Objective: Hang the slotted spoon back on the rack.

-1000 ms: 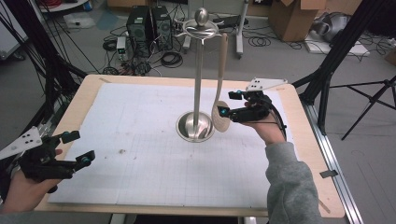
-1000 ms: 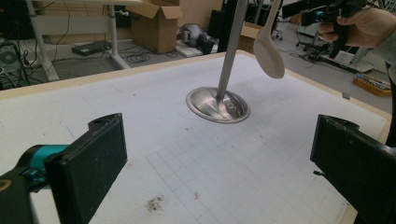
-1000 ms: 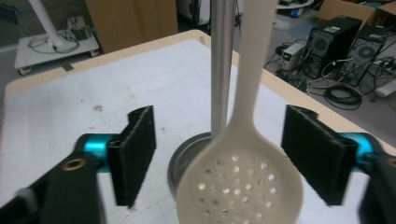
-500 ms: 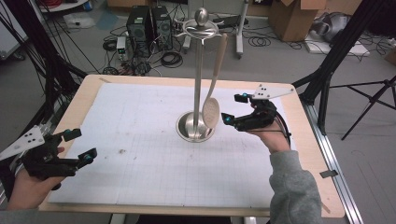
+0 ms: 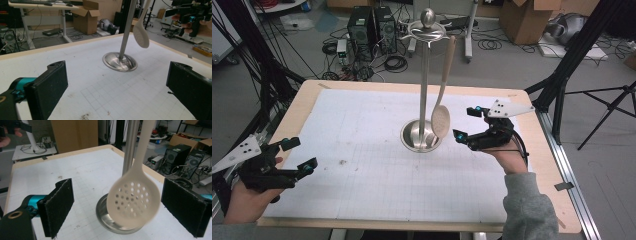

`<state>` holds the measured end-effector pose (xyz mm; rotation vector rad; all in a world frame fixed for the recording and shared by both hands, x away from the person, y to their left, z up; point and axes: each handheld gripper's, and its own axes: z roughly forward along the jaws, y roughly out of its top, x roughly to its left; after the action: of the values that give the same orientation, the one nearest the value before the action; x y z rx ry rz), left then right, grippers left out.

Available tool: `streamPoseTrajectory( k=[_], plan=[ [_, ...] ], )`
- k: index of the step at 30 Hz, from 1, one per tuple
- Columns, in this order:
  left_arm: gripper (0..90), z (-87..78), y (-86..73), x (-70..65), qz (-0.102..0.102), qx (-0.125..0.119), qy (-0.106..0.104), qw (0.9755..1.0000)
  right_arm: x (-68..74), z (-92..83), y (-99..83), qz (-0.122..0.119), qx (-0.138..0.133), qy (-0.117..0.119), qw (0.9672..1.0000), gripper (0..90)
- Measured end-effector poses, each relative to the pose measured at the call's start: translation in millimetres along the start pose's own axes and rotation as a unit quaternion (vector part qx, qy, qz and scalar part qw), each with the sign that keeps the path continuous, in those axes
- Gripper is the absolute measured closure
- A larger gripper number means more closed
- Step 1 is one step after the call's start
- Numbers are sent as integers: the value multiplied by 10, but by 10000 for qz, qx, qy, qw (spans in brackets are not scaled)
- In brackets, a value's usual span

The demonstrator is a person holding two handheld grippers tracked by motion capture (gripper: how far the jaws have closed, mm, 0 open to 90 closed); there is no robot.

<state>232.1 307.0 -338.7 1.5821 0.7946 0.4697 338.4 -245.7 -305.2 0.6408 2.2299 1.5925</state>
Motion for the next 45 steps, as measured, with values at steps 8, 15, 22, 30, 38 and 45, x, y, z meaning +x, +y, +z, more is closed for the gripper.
streamPoseTrajectory(
  k=[8, 15, 22, 30, 38, 45],
  plan=[
    [41, 41, -20, 7, -30, 2, -33, 10000, 24, -70, -214, 232, 123, 69, 9996, 101],
    [41, 67, -34, 16, -39, 50, -37, 10000, -32, -155, -347, 356, 137, -8, 9993, 101],
    [41, 57, -35, 9, -8, 46, -56, 10000, -57, -284, -452, 394, 115, -183, 9990, 101],
    [41, 17, -68, 70, 2, 4, -74, 10000, -70, -429, -567, 328, -23, -9, 9995, 101],
    [41, 0, -102, 111, -20, -5, -11, 10000, -107, -543, -698, 467, -171, -176, 9986, 101],
    [30, -25, -122, 150, -26, -125, 174, 9998, -177, -680, -843, 689, -354, -358, 9964, 101]
  ],
)
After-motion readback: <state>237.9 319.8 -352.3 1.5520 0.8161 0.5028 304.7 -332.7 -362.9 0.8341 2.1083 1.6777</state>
